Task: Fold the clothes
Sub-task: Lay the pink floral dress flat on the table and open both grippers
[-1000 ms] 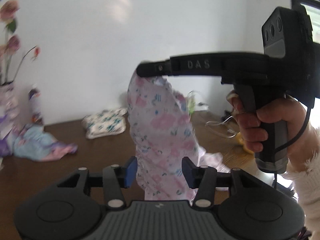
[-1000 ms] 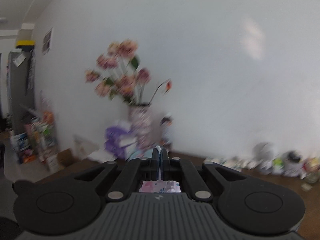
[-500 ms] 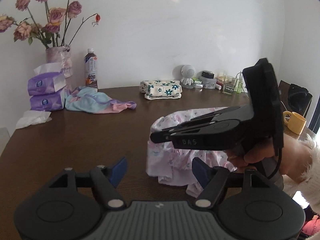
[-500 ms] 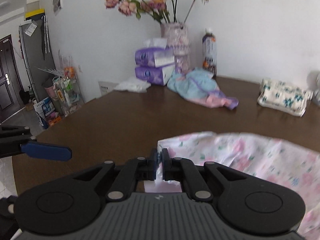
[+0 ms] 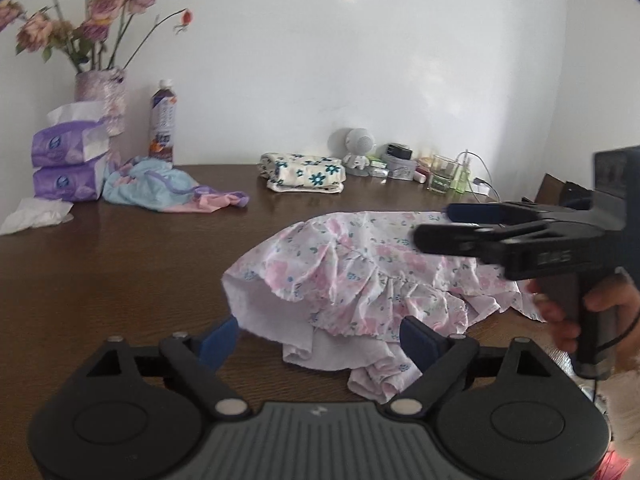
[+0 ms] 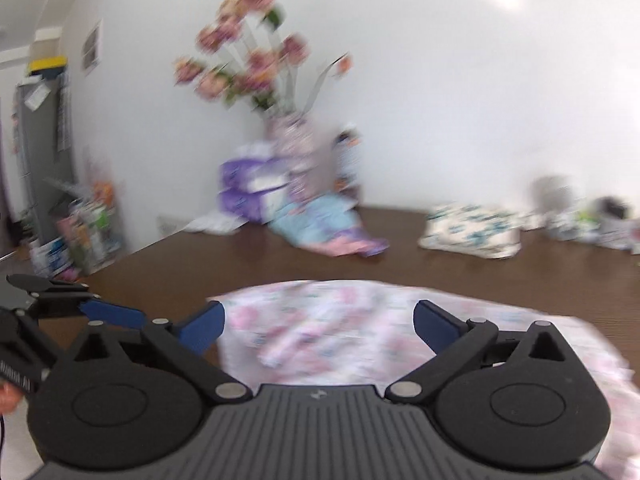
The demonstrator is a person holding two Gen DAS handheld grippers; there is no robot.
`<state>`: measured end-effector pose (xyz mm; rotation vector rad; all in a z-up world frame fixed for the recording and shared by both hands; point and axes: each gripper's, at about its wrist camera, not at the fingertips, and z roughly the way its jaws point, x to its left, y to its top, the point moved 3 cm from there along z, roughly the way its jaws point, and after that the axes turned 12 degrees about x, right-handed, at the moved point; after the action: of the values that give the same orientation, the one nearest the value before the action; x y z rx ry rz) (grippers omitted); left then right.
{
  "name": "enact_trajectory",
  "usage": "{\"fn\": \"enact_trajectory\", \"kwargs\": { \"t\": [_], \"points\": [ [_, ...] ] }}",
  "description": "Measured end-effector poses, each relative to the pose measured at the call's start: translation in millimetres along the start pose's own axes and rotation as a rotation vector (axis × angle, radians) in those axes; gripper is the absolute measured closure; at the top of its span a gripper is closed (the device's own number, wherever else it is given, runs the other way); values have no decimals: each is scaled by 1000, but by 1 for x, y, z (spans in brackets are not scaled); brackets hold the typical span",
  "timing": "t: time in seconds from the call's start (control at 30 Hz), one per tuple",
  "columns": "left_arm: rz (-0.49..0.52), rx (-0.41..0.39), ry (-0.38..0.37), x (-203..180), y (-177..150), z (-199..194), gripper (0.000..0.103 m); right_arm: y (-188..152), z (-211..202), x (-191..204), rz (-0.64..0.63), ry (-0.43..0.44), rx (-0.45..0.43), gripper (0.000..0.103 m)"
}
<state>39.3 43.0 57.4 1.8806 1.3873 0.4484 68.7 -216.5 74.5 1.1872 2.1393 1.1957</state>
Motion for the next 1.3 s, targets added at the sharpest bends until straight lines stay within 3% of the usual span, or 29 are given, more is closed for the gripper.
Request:
{"fn": "enact_trajectory", "kwargs": {
  "t": [0.2,0.37,0.5,0.6,0.87,1.3],
  "points": [
    [44,-5,-77,-25,8,20,9,-50,-48,-70,177,-210,33,1],
    [63,-37,-116,-52,9,37,0,-85,-63,-100,327,-268,14,0],
    [48,-40,-138,-71,6,50,0,-100,-63,-104,361,-324,-1,0],
    [1,-13,-131,-76,-2,56,0,-108,-62,-101,357,-334,10,0],
    [26,46,-61,-82,-12,66,0,-118,-56,-113,465,-270,44,0],
    [103,53,-24,-100,-3,80,3,-124,-54,-126,462,-332,75,0]
  ]
}}
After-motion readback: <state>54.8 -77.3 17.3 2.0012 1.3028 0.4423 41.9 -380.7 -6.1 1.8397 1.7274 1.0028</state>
